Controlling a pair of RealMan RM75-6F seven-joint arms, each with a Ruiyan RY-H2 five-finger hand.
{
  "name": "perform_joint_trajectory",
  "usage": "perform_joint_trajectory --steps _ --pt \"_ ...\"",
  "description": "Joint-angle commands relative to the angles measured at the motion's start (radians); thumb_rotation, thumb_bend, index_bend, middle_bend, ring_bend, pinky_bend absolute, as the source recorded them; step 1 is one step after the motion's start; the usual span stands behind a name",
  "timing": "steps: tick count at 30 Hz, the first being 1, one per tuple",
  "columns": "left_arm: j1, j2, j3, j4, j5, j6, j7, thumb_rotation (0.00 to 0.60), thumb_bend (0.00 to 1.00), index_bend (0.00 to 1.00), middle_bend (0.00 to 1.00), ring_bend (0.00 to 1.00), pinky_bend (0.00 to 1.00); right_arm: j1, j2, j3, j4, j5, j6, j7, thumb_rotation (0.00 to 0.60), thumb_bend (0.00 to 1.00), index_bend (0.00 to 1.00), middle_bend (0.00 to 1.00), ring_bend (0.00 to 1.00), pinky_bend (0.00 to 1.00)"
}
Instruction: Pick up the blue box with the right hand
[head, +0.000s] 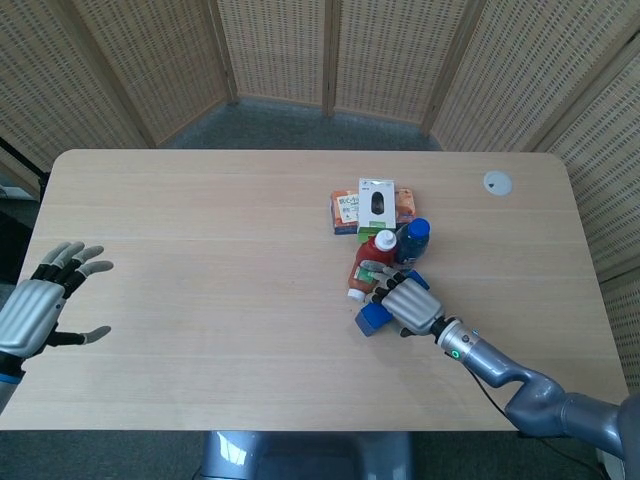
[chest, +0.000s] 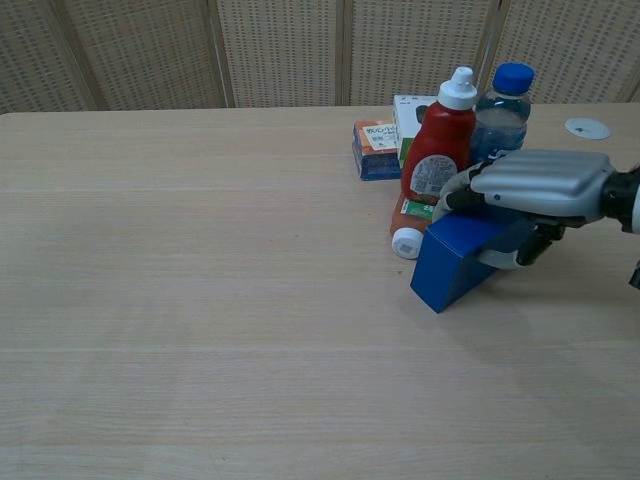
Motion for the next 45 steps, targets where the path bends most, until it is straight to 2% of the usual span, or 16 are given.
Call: perform_joint_trajectory --steps 1,4,13,30,39,45 --pt "0.0 -0.001 0.001 0.0 -0.001 0.0 0.0 0.6 0.0 0.22 0.13 0.0 0.0 -0.006 0.01 -0.006 -0.006 0.0 0.009 0.001 0.6 0.46 0.41 0.52 0.29 0.31" --pt "0.001 0.0 0.002 0.0 -0.001 -0.001 -0.001 0.6 0.0 0.22 0.13 0.0 0.0 -0.017 0.031 -0.009 -0.029 0.01 0.023 -0.009 0.6 0.46 0.45 0.54 0.33 0.35" --pt "-0.001 -0.004 0.004 -0.005 0.005 -0.001 0.007 0.6 0.0 0.23 0.12 0.0 0.0 -0.076 0.148 0.007 -0.135 0.045 0.116 -0.087 0.6 0.46 0.46 0.55 0.33 0.36" --pt "0.018 -0.011 0.019 -0.017 0.019 0.023 0.011 0.6 0.0 0.23 0.12 0.0 0.0 -0.141 0.413 0.144 -0.385 0.076 0.332 -0.155 0.6 0.46 0.47 0.54 0.33 0.36" --pt "0.037 -0.001 0.028 -0.032 0.034 0.05 0.019 0.6 0.0 0.23 0.12 0.0 0.0 -0.153 0.478 0.197 -0.448 0.07 0.387 -0.156 0.6 0.46 0.47 0.54 0.33 0.36" --pt "0.052 0.004 0.032 -0.041 0.031 0.068 0.024 0.6 0.0 0.23 0.12 0.0 0.0 -0.153 0.502 0.216 -0.462 0.078 0.386 -0.162 0.6 0.46 0.47 0.54 0.33 0.36"
